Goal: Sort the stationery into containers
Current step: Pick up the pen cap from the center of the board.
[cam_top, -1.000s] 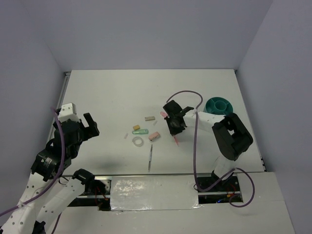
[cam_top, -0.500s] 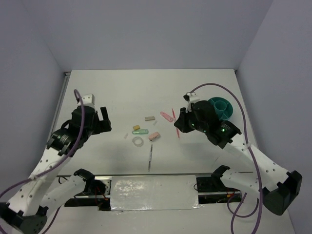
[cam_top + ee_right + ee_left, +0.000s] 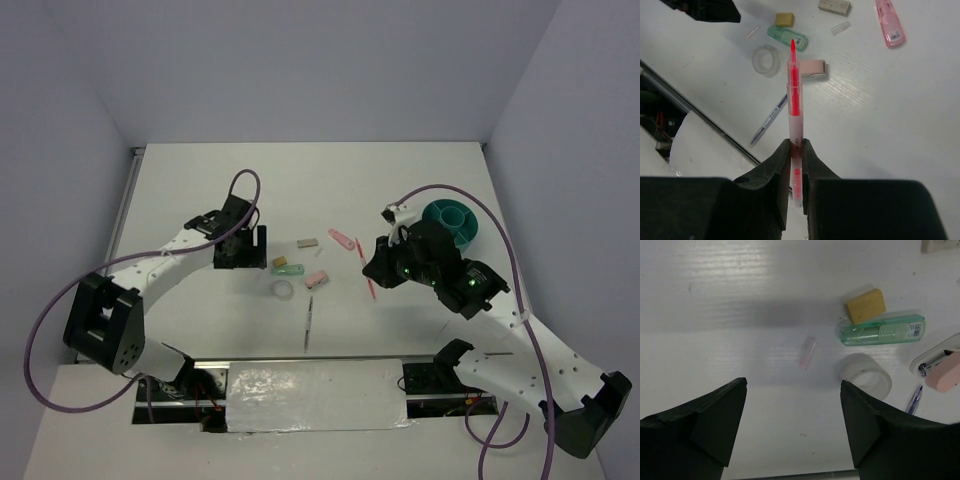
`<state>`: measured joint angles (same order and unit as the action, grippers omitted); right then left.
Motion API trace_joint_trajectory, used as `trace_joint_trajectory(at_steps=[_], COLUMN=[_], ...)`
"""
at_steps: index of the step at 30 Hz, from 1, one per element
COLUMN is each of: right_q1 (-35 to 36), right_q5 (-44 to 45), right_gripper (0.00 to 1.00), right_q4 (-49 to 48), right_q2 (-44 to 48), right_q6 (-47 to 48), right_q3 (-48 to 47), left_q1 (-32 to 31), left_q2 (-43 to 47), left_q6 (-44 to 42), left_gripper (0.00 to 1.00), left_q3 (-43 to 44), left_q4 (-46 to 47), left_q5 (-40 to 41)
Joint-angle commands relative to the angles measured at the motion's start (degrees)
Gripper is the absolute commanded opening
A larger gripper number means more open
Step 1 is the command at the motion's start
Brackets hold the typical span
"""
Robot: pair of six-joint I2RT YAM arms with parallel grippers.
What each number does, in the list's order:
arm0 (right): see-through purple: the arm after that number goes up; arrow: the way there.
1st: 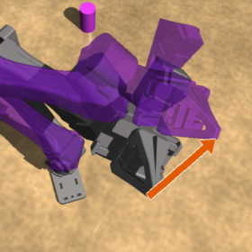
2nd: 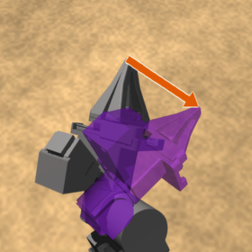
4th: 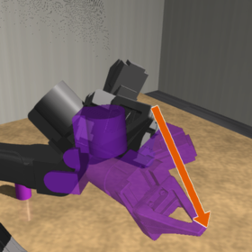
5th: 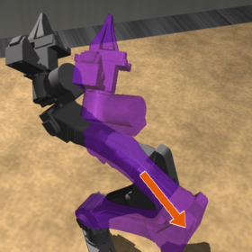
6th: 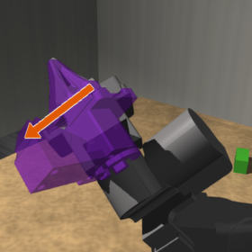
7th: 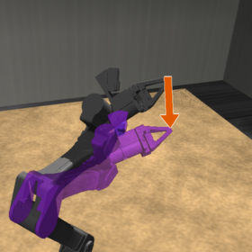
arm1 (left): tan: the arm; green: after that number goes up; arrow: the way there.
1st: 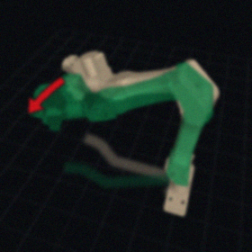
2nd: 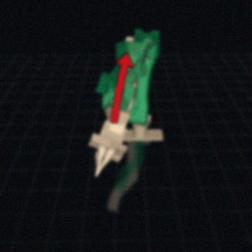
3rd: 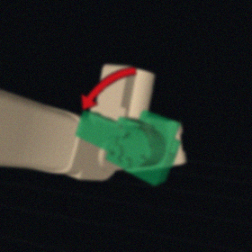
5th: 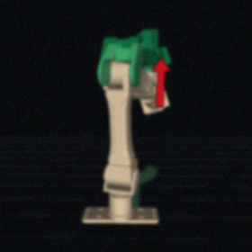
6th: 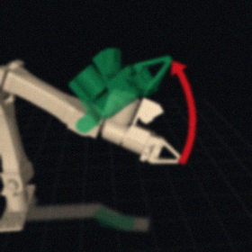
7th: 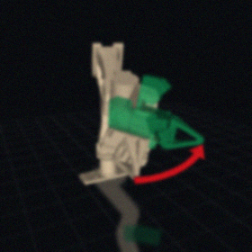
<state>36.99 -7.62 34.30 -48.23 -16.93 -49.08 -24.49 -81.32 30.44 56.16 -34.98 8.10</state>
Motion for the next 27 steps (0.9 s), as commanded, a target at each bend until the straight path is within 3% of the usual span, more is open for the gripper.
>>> trace_joint_trajectory(at_steps=[1,9,27], right_q1=[0.54,0.54,0.71], right_q5=[-2.14,-2.75,-2.84], right_gripper=[0.00,0.00,0.00], right_q4=[-0.99,-2.05,-2.49], right_q2=[1.38,2.09,0.85], right_q6=[1.90,2.16,2.51], right_q3=[0.21,0.92,0.56], left_q1=[-0.12,-0.21,-2.14], left_q2=[-5.14,-12.28,-13.34], left_q6=[-0.11,-0.91,0.24], left_gripper=[0.86,0.78,0.67], left_q3=[3.43,2.38,-1.84], left_q4=[4.39,6.15,8.44], left_q5=[-1.33,-0.10,1.48])
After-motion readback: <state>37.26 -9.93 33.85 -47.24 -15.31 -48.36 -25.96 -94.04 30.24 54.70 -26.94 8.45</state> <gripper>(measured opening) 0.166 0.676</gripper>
